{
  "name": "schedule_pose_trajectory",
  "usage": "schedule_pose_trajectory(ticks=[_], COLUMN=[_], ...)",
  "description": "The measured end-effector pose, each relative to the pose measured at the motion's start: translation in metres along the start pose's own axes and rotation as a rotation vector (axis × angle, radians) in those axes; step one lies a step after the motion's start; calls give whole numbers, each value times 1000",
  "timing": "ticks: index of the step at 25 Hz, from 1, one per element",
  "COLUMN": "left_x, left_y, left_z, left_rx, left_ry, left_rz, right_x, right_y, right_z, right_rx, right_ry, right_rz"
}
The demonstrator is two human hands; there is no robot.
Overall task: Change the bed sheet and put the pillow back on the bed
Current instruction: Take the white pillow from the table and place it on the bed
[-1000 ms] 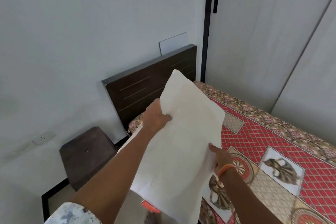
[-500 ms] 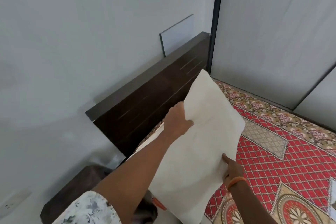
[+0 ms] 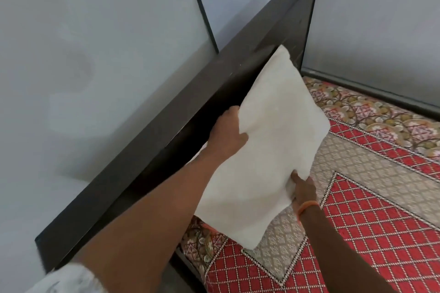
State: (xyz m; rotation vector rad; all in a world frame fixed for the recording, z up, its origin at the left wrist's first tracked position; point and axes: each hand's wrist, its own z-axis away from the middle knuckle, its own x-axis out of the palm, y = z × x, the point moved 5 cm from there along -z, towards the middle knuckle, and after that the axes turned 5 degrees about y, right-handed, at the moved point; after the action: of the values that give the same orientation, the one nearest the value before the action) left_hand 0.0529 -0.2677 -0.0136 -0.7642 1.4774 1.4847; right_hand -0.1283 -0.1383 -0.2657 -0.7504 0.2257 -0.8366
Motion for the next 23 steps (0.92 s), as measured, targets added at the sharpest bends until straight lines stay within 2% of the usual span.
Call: schedule_pose_trajectory(ticks=[2,5,9,12,14,17,20,23], left_x=[22,42,44,39,31,12,-10,-32], left_y=[-28,-50,-54,-56,-57,-44,-4,48], left_z=[-10,-3,1,23,49,91,145,223], left_rx=[-24,9,5,-53,-82,-59,21,103], left_ry=[-76,-135,-86,-44,-14,4,6,22], left_rz=[-102,-244,-176,-246,-330,-369,-281,-150], right_x=[10,5,13,-4,-25,-52,-85,-136], right_y=[35,72,64,78,73,53,19,-23], right_z=[-37,-67,-16,5,15,43,91,188], right_rx=[44,97,265,359,356,266,138,17], right_ry=[-50,-27,-70,-83,-1,21,-16,-10], right_rz=[79,175,128,244,338,323,369,311])
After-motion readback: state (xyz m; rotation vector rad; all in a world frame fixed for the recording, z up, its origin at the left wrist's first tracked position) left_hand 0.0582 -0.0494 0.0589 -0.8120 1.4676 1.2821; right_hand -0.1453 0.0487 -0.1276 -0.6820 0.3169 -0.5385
